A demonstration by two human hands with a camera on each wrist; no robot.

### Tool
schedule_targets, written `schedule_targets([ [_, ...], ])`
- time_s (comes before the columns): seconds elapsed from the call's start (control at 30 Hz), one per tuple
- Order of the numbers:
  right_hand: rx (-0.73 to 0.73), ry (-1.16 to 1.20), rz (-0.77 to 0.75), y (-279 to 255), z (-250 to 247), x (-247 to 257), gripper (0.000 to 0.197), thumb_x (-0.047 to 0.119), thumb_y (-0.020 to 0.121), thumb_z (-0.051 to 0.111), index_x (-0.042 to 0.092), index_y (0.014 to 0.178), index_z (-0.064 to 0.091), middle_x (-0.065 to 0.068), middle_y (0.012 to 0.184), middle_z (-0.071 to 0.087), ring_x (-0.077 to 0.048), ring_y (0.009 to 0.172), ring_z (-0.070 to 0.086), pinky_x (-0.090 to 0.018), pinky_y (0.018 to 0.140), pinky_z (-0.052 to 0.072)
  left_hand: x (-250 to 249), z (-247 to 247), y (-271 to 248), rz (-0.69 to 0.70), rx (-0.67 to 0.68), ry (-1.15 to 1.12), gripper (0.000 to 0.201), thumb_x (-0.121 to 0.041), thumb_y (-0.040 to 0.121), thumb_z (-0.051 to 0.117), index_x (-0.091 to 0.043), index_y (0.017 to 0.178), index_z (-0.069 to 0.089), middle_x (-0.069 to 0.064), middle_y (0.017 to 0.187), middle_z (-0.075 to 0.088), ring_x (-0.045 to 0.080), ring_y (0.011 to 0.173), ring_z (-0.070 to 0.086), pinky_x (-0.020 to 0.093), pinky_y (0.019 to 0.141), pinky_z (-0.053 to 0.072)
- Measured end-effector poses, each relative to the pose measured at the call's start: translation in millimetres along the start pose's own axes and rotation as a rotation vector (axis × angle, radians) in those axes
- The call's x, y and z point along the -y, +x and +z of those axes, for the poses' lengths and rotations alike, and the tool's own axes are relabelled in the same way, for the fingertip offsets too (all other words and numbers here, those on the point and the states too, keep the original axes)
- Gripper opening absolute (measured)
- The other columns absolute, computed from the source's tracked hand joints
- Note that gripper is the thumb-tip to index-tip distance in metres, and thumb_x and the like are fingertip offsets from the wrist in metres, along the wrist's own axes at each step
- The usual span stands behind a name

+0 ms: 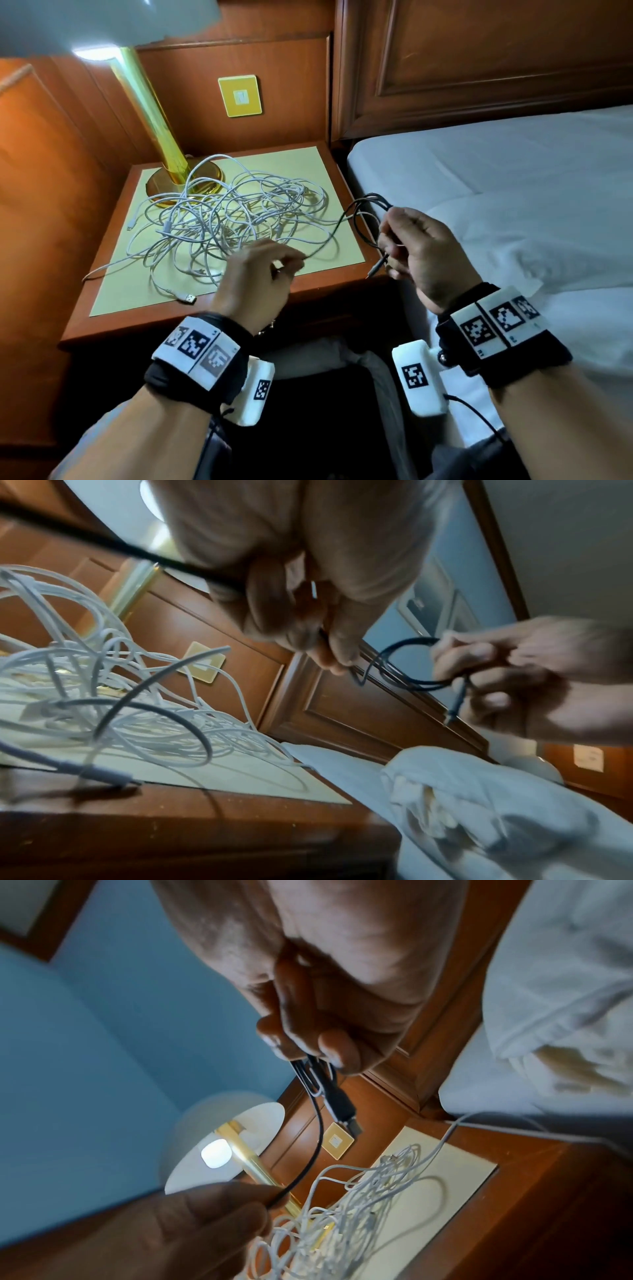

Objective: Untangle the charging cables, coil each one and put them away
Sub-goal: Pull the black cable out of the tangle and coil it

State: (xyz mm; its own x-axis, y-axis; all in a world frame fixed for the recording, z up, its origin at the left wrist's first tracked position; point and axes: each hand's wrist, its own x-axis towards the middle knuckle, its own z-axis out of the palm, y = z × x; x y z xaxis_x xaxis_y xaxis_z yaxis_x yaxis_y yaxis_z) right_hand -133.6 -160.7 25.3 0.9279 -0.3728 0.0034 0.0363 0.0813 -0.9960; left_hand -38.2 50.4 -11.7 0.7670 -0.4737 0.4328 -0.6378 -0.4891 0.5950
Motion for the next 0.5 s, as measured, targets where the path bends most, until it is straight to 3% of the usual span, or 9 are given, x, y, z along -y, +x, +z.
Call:
schedule_targets([
  [0.07,-0.004,-0.241,-0.121,-1,3,-6,0.029,0.025,0.106,0.046,0.011,0.082,0.057,-0.001,0.06,0.056,-0.016,0.047,0.041,-0.028,0.048,0.036,-6,7,-5,0.078,0.15,-0.042,0.022,-0.002,0.086,0.074,-0.019,0.098,0.079,-0.014,0.088,0.063,-0.005,0.076,0.057,-0.001,0.075,0.037],
  [0.13,0.003,-0.451,-0.207,-2,4,-12,0.028,0.028,0.104,0.049,0.014,0.082,0.061,0.001,0.065,0.065,-0.02,0.055,0.055,-0.033,0.06,0.047,-14,8,-7,0.138,0.223,-0.102,0.026,-0.002,0.085,0.074,-0.023,0.1,0.08,-0.013,0.088,0.065,-0.004,0.081,0.058,0.003,0.078,0.039],
  [0.2,0.046,-0.551,-0.21,-3,6,-18,0.027,0.032,0.103,0.052,0.017,0.082,0.063,0.003,0.07,0.071,-0.015,0.068,0.065,-0.033,0.074,0.052,-20,8,-5,0.153,0.208,-0.15,0.025,-0.006,0.084,0.076,-0.026,0.099,0.08,-0.012,0.085,0.066,0.0,0.081,0.061,0.01,0.076,0.044],
  [0.27,0.113,-0.562,-0.145,-5,10,-21,0.028,0.034,0.102,0.053,0.017,0.082,0.063,0.004,0.072,0.072,-0.014,0.074,0.069,-0.035,0.079,0.053,-20,8,-3,0.118,0.136,-0.209,0.02,-0.01,0.084,0.078,-0.026,0.094,0.08,-0.01,0.082,0.068,0.007,0.078,0.064,0.022,0.073,0.051],
  [0.37,0.123,-0.538,-0.116,-6,15,-25,0.028,0.035,0.101,0.053,0.019,0.081,0.063,0.007,0.067,0.068,-0.01,0.069,0.066,-0.034,0.076,0.053,-19,6,-2,0.032,0.083,-0.367,0.01,-0.017,0.085,0.079,-0.026,0.091,0.078,-0.007,0.085,0.074,0.017,0.078,0.069,0.04,0.073,0.057],
  [0.5,0.013,-0.569,-0.148,-4,14,-23,0.027,0.036,0.1,0.055,0.021,0.081,0.065,0.017,0.063,0.061,0.0,0.061,0.056,-0.02,0.065,0.043,-19,4,-3,-0.011,0.156,-0.357,0.01,-0.016,0.085,0.078,-0.025,0.089,0.078,-0.01,0.085,0.076,0.013,0.08,0.071,0.04,0.076,0.058],
])
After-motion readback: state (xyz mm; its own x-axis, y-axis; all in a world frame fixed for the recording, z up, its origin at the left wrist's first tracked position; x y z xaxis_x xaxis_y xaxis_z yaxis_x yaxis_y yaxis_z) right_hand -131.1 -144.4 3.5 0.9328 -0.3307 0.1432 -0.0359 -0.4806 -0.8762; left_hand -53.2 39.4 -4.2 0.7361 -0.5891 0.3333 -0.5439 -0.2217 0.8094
